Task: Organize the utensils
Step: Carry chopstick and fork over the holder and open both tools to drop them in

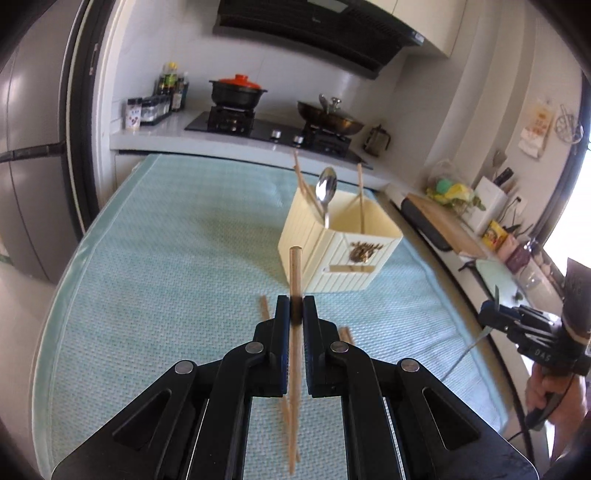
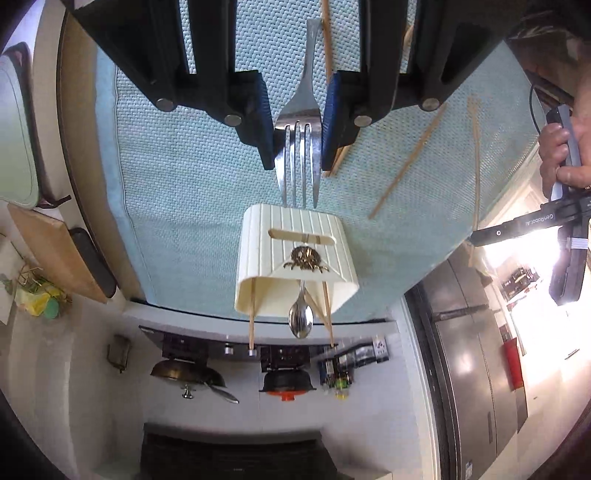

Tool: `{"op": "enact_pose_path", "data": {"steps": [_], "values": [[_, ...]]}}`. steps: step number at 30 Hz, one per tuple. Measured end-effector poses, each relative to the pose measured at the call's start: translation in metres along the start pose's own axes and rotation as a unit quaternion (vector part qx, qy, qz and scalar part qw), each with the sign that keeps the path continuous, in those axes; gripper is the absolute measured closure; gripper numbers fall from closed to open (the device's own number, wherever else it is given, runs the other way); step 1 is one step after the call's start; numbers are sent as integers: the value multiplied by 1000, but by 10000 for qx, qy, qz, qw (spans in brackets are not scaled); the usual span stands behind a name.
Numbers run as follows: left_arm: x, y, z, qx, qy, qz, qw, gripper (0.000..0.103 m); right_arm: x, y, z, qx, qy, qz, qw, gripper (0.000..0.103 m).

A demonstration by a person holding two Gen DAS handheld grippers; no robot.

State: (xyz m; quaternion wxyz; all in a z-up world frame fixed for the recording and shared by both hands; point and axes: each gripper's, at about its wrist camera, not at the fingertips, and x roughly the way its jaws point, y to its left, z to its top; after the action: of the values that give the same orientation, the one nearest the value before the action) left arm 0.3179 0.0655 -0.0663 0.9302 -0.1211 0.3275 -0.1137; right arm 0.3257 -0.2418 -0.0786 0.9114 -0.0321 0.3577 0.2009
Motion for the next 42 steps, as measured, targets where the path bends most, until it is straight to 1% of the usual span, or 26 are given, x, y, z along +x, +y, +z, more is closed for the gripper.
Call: {"op": "enact_pose_path", "data": {"steps": [4,7,14,18,21,24,30,33,36,39,42], "values": [[-8,-9,12,46,-249,-145,9996,99,-16,1,10,-25,-271,-15,9996,80],[-9,-14,17,103,-319,-161,9993,99,-21,2,18,7,-451,-35,9990,80],[-4,-24,30,111,-398,-258,9988,99,-26,6,34,51,-638,1,9979,80],[-3,-33,45,186,-479,-318,9982,99,-29,7,46,5,-695,-1,9976,81],[-4,-41,64,243,-579,-374,9973,99,-30,6,61,3,-769,26,9970,82],[-7,-48,87,293,-759,-438,9957,99,-30,4,80,42,-878,46,9961,82],[-8,-66,145,447,-1215,-412,9907,99,-28,-11,136,257,-1189,71,9926,82],[7,-70,169,417,-1312,-374,9898,99,-22,-20,169,358,-1380,-11,9898,82],[30,-71,187,344,-1376,-300,9894,99,-10,-29,196,370,-1554,-171,9870,82],[59,-71,196,239,-1401,-221,9896,99,9,-39,211,351,-1652,-289,9852,82],[88,-72,196,262,-1427,-56,9894,99,37,-46,214,322,-1612,-363,9857,82]]}}
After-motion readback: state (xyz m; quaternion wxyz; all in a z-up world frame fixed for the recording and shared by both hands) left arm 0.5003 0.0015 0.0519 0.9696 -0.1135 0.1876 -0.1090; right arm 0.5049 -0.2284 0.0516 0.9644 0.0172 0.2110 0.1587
